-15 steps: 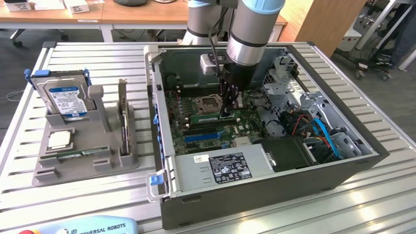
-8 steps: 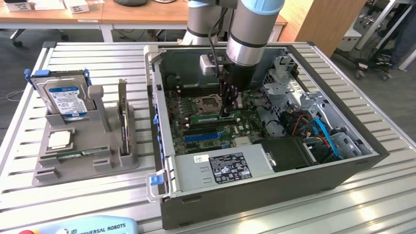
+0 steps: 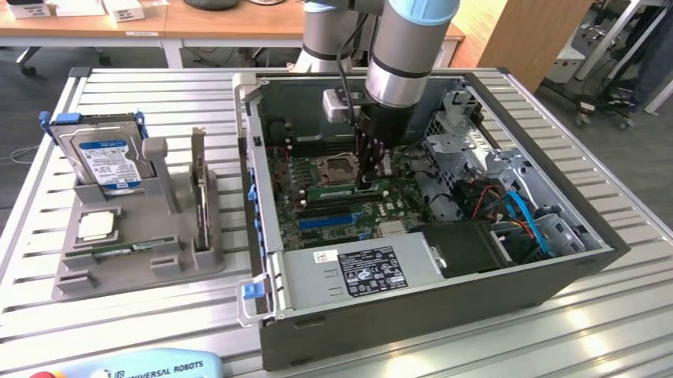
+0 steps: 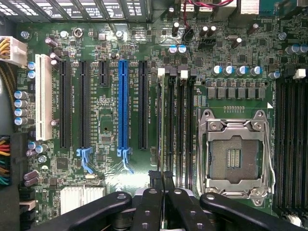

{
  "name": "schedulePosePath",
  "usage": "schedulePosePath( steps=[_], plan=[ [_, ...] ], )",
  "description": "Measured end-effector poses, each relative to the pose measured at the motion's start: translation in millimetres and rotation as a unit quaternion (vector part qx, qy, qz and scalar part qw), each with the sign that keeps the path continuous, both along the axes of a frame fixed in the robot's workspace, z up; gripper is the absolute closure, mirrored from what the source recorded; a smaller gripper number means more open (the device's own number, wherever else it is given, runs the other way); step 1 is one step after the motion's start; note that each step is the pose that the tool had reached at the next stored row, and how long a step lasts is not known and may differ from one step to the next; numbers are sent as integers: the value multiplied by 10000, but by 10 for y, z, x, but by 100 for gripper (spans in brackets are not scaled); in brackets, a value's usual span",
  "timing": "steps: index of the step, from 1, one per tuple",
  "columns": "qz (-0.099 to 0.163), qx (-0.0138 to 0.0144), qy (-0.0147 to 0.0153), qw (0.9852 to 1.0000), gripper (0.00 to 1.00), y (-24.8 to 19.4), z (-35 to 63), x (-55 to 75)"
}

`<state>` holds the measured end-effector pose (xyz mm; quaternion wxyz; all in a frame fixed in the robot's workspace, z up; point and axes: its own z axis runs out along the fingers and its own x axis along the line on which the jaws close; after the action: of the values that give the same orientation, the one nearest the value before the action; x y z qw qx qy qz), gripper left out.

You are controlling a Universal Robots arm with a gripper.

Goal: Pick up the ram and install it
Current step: 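Insert the ram into the slot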

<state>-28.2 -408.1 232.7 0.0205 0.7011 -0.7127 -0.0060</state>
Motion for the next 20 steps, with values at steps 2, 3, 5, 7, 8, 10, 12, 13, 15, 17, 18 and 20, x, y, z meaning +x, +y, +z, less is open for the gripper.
schedulePosePath(
  steps=[2,3,5,7,8,10,12,13,15,17,18,20],
  plan=[
    [1,-1,1,10000,89,0,0,0],
    [0,-1,1,10000,89,3,-2,0],
    [0,0,0,10000,89,9,-6,0],
    [0,-2,1,10000,89,9,-7,0],
    [0,-1,0,10000,89,9,-12,0],
    [0,-1,0,10000,89,9,-19,0],
    [0,-2,1,10000,89,9,-23,0],
    [0,-3,1,10000,89,9,-23,0],
    [0,-1,0,10000,89,9,-30,0],
    [0,-1,1,10000,89,9,-32,0],
    [0,-2,1,10000,89,9,-31,0],
    [0,-2,1,10000,89,9,-32,0]
  ],
)
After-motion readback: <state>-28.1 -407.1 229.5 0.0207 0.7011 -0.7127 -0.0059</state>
